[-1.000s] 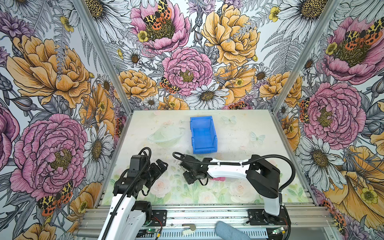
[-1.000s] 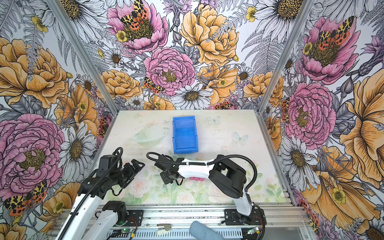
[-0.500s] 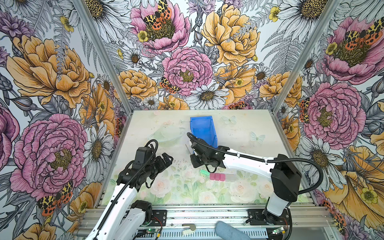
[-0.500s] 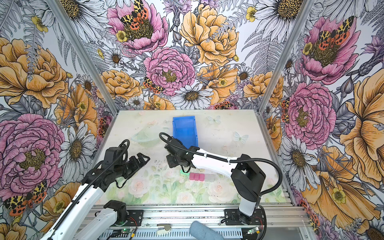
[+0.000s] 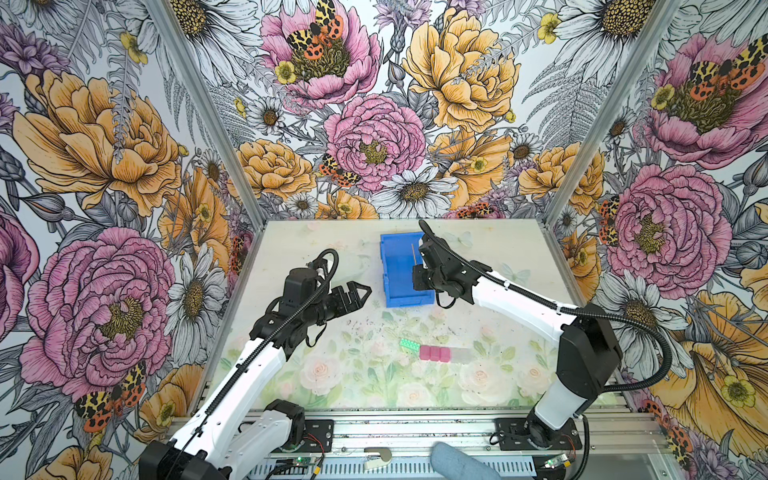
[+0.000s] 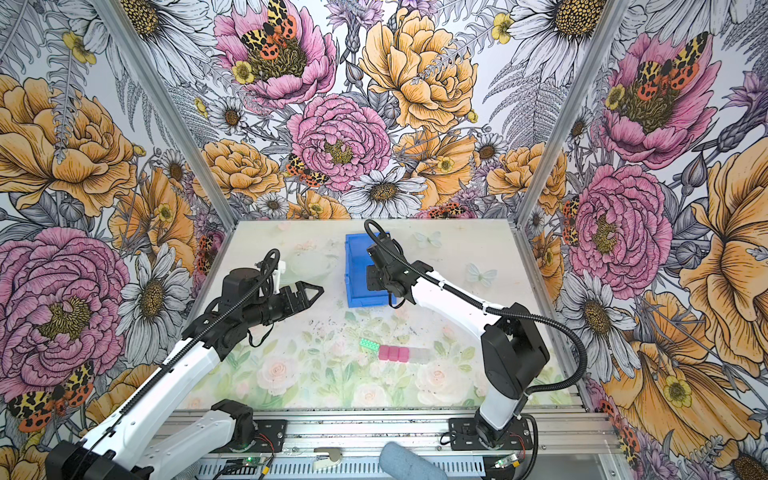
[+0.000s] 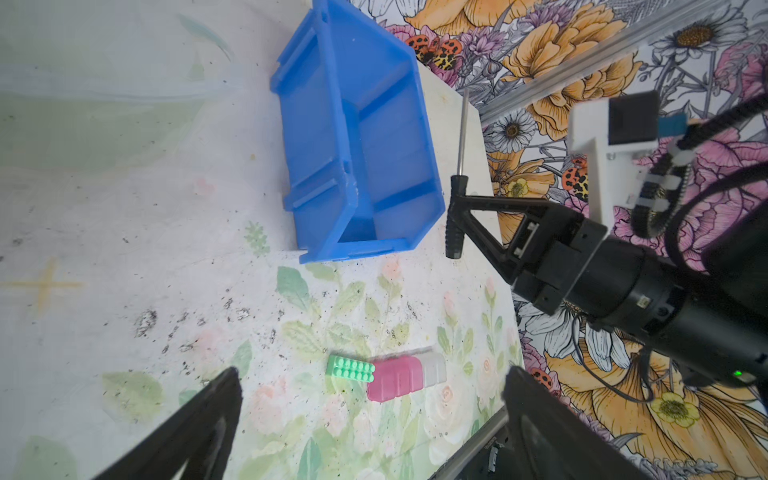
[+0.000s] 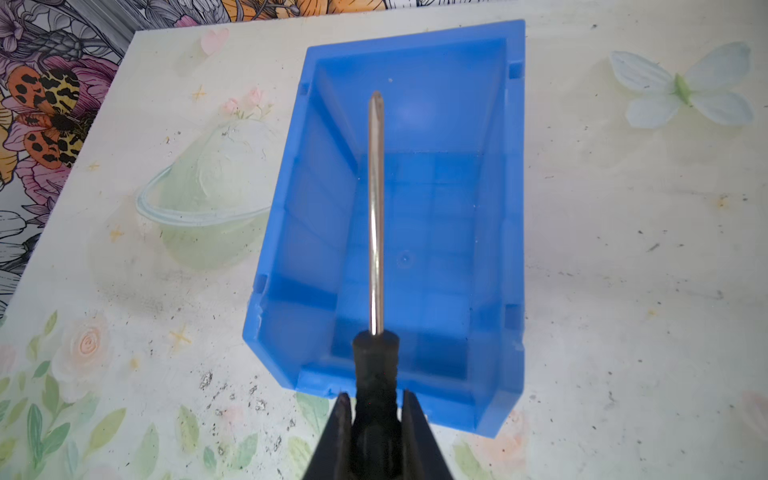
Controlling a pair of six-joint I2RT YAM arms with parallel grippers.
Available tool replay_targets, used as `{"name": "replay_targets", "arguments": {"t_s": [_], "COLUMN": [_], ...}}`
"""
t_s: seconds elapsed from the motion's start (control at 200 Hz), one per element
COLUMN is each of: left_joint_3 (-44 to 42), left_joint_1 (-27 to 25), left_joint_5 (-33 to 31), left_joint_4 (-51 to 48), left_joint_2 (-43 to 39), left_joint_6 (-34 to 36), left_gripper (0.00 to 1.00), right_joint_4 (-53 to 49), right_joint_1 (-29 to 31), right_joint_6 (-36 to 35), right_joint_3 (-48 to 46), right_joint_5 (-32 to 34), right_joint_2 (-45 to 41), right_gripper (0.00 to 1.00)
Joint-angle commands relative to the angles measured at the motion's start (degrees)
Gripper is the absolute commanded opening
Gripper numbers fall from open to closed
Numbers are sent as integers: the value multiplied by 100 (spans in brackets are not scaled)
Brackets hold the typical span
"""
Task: Put the screwdriver in the bin
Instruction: 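Lift the screwdriver with the right gripper and carry it over the blue bin, then lower the screwdriver into the blue bin and open the right gripper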
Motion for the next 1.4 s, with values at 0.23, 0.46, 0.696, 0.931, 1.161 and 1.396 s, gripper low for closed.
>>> {"name": "replay_targets", "arguments": {"t_s": [0.23,0.46,0.696,0.931,1.161,1.396], "left_joint_3": [143,205,156,21,-54,-99], "left_joint_1": [-464,-477,-474,-421,-285,-146], "left_joint_5": [479,134,-38,-125,-198,-177], "left_joint_4": [1446,1448,1530,1547,1472,1333], "left_joint_2": [657,1115,1315,1266,1140,962], "left_joint_6": [662,782,791,787,831,877], "left_gripper": [99,99,99,99,99,99], "right_joint_4": [-12,-34,-118,-152,-144,-143], "right_joint_1": [-299,-421,-440,-430,-411,-335], "right_joint_6": [56,71,3,8,46,32], "right_joint_3": [819,1171,1543,1803,1902,1882], "right_joint_5": [-153,-235,-318,-364,-431,-220], "right_joint_2": [796,1229,1754,2174,2437,2353], "right_gripper": [0,0,0,0,4,41]}}
